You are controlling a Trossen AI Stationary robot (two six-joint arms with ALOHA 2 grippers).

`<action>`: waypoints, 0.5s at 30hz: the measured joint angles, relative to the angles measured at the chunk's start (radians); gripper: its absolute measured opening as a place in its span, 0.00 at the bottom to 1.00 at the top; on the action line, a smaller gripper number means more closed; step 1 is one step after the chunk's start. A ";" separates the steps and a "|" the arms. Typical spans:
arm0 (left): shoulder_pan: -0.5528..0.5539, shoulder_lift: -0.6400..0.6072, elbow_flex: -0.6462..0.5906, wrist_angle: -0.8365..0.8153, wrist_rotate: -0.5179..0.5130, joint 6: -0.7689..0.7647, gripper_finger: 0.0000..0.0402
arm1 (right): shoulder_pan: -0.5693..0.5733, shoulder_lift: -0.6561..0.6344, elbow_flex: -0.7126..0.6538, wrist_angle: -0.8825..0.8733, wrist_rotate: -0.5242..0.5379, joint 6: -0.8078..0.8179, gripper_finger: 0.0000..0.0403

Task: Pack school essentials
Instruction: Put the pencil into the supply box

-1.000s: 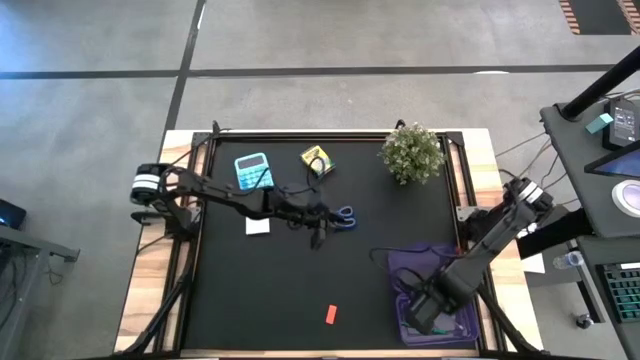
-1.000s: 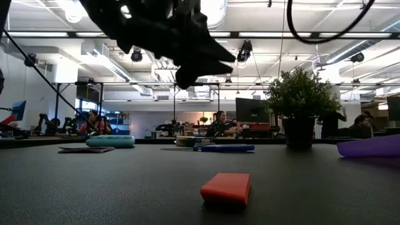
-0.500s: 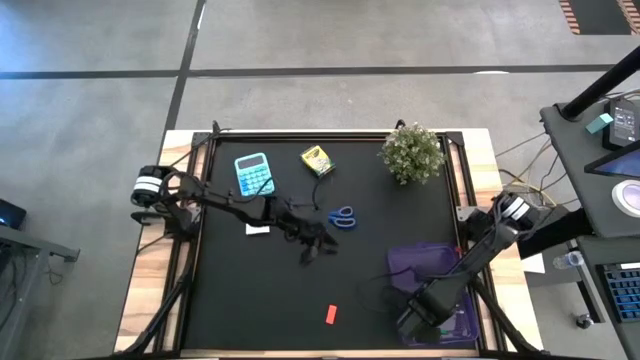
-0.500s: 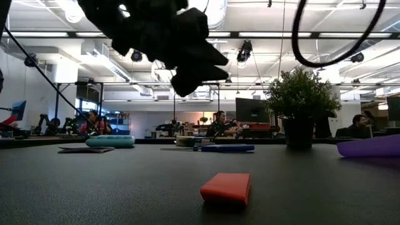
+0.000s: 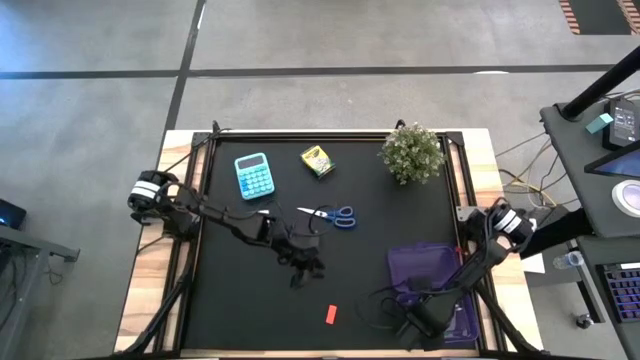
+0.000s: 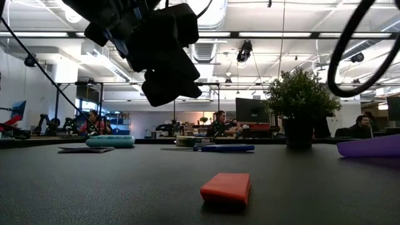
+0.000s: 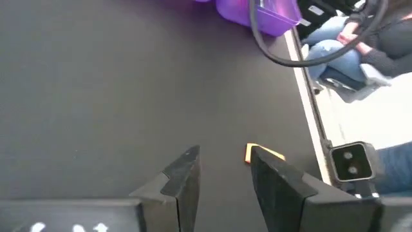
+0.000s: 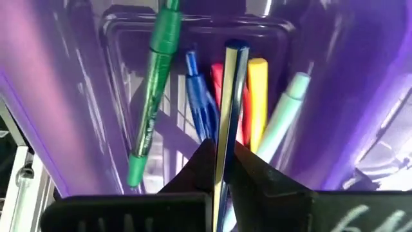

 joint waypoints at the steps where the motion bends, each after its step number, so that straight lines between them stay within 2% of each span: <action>1: -0.001 0.000 0.000 -0.005 -0.003 -0.001 0.29 | 0.003 0.005 0.000 0.001 0.008 0.000 0.03; 6: 0.000 0.000 0.000 -0.061 -0.004 -0.106 0.29 | 0.022 0.018 0.000 0.002 0.083 0.014 0.05; 15: 0.004 -0.001 -0.002 -0.121 -0.004 -0.249 0.29 | 0.036 0.023 0.005 0.007 0.096 0.135 0.27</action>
